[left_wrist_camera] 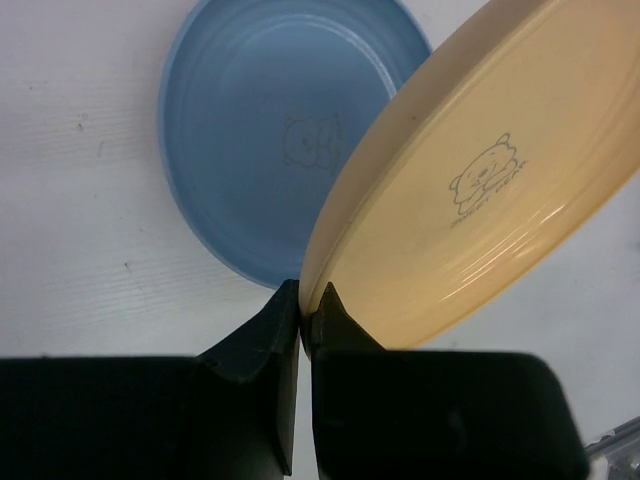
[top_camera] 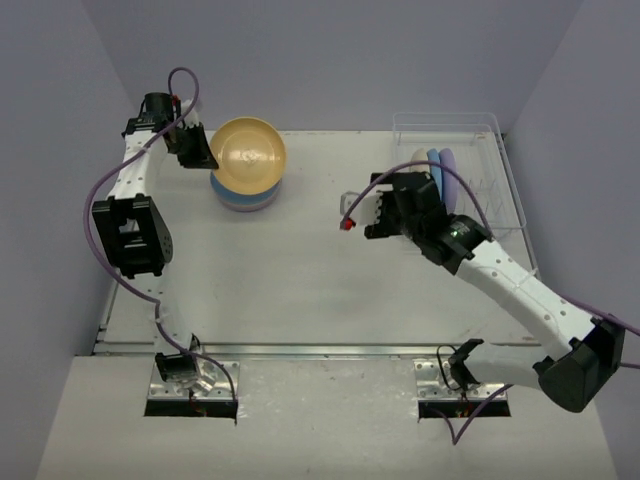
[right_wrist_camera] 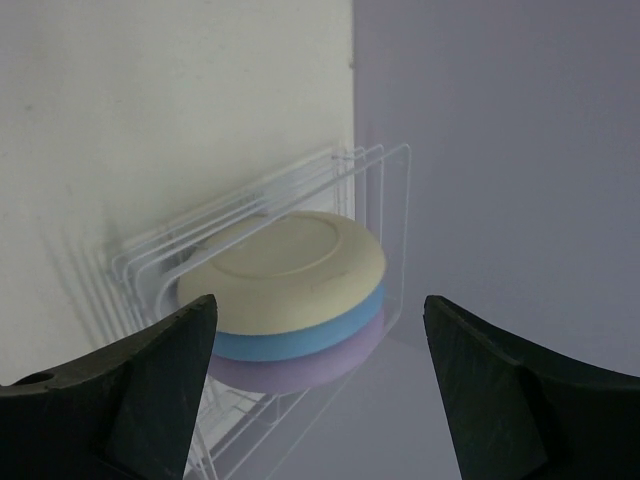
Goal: Unload the plates from the dish rack
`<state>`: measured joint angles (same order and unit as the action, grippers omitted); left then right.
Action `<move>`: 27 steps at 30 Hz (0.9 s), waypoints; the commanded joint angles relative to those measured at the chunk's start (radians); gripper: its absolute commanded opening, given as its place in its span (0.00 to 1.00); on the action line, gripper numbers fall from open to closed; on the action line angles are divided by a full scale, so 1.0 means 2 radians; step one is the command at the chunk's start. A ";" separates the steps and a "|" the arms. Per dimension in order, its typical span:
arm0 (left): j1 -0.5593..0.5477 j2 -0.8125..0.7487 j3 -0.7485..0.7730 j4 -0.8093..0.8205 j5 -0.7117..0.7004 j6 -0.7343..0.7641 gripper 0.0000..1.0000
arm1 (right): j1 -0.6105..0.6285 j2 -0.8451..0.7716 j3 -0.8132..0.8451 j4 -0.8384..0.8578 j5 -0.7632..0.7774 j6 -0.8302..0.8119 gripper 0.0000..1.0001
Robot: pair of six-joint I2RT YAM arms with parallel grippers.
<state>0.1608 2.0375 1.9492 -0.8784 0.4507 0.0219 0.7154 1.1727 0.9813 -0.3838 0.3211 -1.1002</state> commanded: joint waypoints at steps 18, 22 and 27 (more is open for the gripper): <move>0.017 0.092 0.069 -0.007 -0.074 -0.028 0.42 | -0.418 0.150 0.361 -0.256 -0.355 0.418 0.85; 0.019 0.072 0.066 -0.009 -0.076 -0.026 0.51 | -0.466 0.186 0.396 -0.278 -0.404 0.448 0.81; 0.018 0.020 0.051 0.000 -0.039 -0.014 0.62 | -0.497 0.219 0.410 -0.300 -0.446 0.469 0.64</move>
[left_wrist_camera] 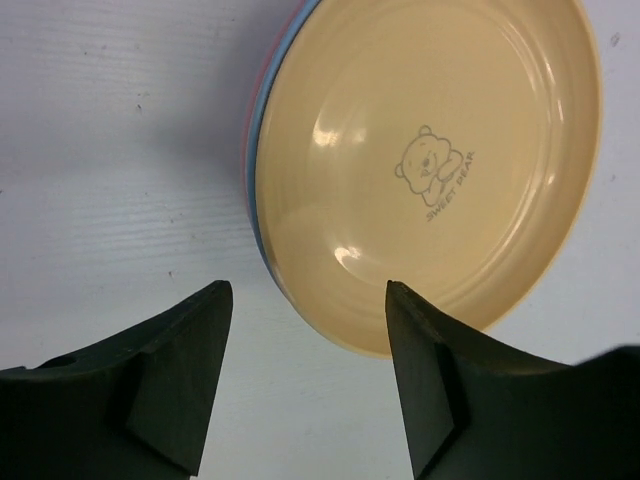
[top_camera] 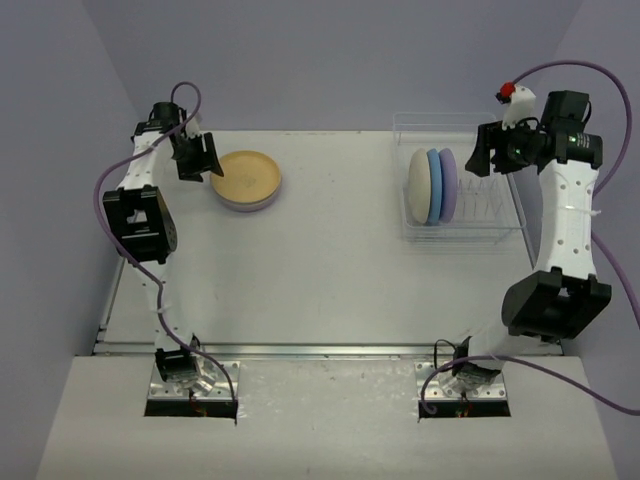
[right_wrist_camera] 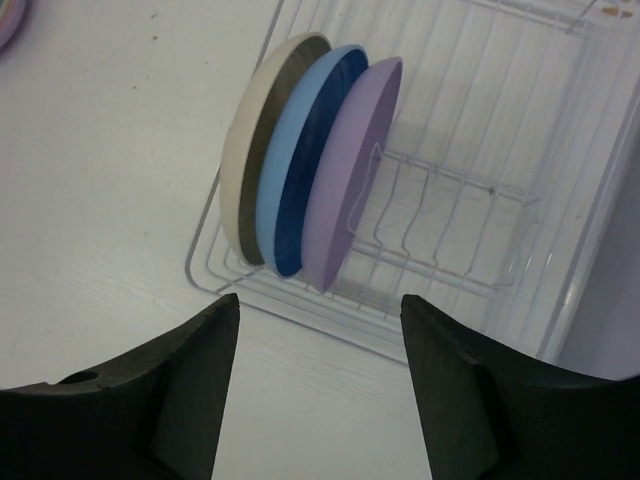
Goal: Unload the plates from the dish rack
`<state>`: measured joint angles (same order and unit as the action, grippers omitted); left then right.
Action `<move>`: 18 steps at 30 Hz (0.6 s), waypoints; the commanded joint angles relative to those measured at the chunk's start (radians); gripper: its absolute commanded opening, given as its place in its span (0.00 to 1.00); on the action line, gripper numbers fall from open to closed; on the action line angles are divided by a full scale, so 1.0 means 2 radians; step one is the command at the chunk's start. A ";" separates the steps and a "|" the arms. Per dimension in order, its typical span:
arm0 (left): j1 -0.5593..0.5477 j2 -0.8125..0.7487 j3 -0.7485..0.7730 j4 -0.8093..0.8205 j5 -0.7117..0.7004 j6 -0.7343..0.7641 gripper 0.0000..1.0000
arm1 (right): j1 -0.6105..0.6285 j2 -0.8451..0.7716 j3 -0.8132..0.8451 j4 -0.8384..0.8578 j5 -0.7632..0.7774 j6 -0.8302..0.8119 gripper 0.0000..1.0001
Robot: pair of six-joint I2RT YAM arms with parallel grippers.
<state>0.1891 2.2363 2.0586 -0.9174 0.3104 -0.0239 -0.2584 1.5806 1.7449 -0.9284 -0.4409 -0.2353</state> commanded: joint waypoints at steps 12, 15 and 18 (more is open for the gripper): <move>-0.016 -0.283 -0.198 0.122 0.119 0.035 0.83 | -0.024 0.161 0.139 -0.111 -0.146 0.040 0.41; -0.032 -0.320 -0.228 0.142 0.119 0.033 0.85 | -0.024 0.185 0.154 -0.110 -0.138 0.033 0.41; -0.047 -0.354 -0.259 0.171 0.124 0.021 0.89 | -0.024 0.199 0.152 -0.104 -0.142 0.029 0.42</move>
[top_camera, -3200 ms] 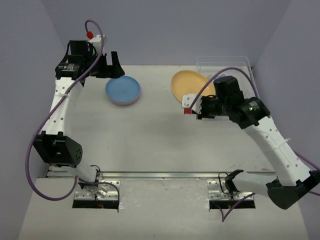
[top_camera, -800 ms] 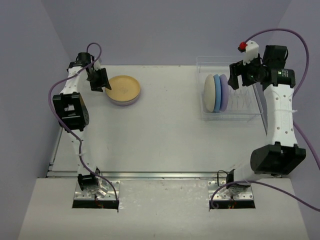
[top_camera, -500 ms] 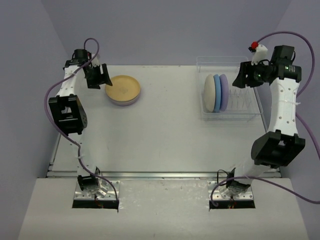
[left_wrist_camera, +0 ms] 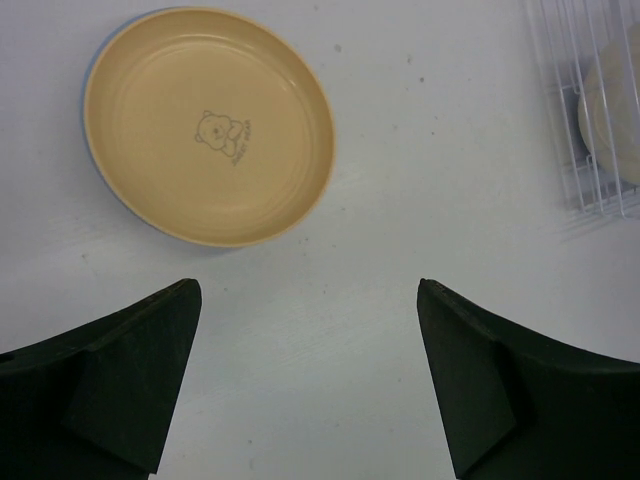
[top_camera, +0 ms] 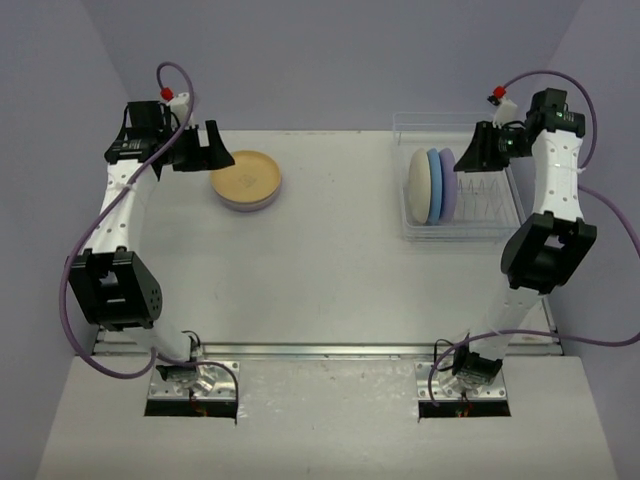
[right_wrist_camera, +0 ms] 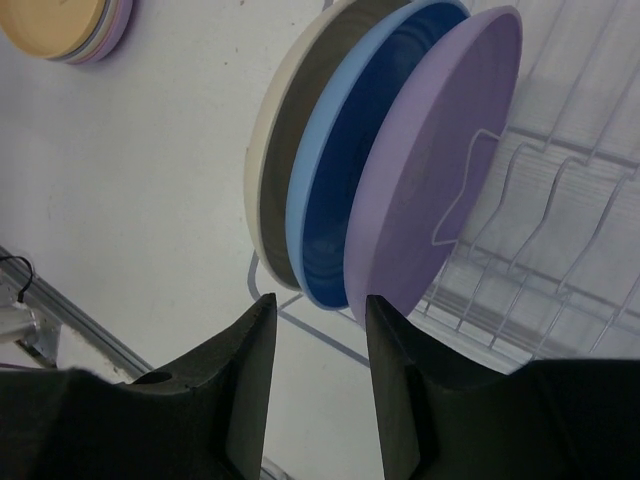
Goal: Unload the plates from the dish rack
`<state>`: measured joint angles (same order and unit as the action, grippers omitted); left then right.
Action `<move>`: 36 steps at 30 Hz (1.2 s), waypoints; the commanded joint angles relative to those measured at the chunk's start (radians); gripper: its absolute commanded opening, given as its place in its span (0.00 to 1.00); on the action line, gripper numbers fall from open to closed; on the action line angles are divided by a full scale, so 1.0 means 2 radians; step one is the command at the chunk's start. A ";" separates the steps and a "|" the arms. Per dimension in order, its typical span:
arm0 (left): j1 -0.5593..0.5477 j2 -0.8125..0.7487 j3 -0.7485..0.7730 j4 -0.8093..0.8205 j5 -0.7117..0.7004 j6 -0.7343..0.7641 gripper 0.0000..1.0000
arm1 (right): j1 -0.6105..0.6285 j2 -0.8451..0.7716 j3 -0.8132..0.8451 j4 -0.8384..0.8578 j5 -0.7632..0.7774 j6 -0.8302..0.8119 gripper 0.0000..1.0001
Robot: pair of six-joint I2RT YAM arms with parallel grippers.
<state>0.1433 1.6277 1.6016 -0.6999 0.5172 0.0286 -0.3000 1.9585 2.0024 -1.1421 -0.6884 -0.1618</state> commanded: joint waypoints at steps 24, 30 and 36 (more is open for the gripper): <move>-0.045 -0.088 -0.051 0.075 -0.005 -0.027 0.92 | -0.009 0.068 0.013 -0.026 -0.126 -0.018 0.00; -0.045 -0.088 -0.049 0.071 -0.001 -0.024 0.93 | -0.050 0.090 0.070 -0.073 -0.198 0.002 0.00; -0.045 -0.087 -0.052 0.070 -0.001 -0.024 1.00 | -0.083 0.081 0.096 -0.099 -0.228 -0.008 0.00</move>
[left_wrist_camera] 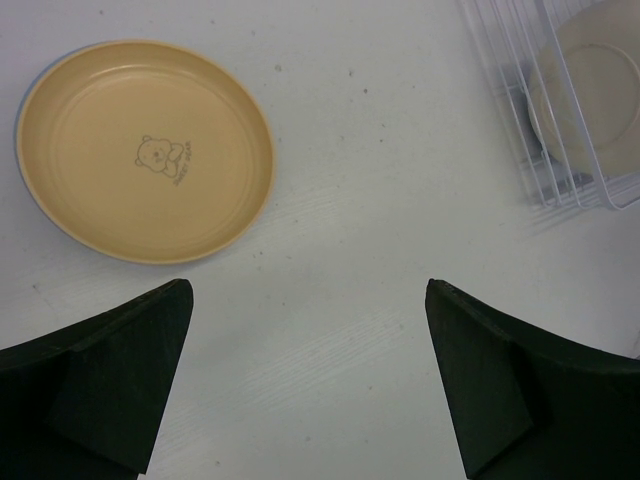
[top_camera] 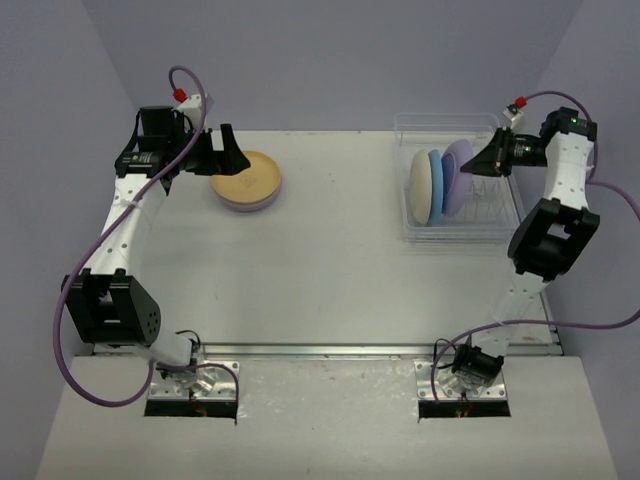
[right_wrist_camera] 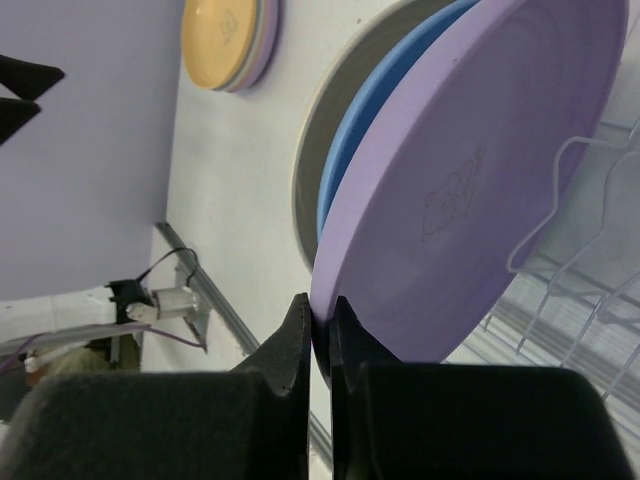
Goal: Unload the plates from the dish rack
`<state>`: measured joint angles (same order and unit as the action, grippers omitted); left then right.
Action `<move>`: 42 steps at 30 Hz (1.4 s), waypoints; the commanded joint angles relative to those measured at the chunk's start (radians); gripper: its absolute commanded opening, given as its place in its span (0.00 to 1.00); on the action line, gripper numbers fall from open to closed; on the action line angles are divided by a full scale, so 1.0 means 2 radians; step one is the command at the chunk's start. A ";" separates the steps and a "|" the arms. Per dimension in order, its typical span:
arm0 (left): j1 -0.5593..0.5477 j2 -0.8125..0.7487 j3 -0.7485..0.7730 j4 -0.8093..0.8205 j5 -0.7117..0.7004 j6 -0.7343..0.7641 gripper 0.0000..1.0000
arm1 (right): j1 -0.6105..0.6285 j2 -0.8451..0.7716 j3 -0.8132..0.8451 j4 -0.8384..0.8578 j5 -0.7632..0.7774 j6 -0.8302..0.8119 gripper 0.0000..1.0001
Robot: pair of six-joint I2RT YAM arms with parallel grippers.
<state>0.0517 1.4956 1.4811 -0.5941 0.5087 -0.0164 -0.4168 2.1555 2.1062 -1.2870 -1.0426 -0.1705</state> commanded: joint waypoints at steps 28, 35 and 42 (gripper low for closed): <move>0.001 -0.021 0.063 -0.017 0.013 -0.013 1.00 | 0.441 -0.416 -0.227 0.194 0.403 -0.246 0.00; -0.001 -0.013 0.069 -0.052 0.040 0.034 0.94 | 0.630 -0.444 -0.433 0.329 0.674 -0.428 0.00; -0.077 0.019 0.071 -0.115 -0.002 0.085 0.81 | 0.698 -0.430 -0.534 0.453 0.759 -0.544 0.00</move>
<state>0.0006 1.5123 1.6009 -0.7625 0.5415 0.0709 0.9214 1.2963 1.0733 -0.6392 0.2690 -1.0735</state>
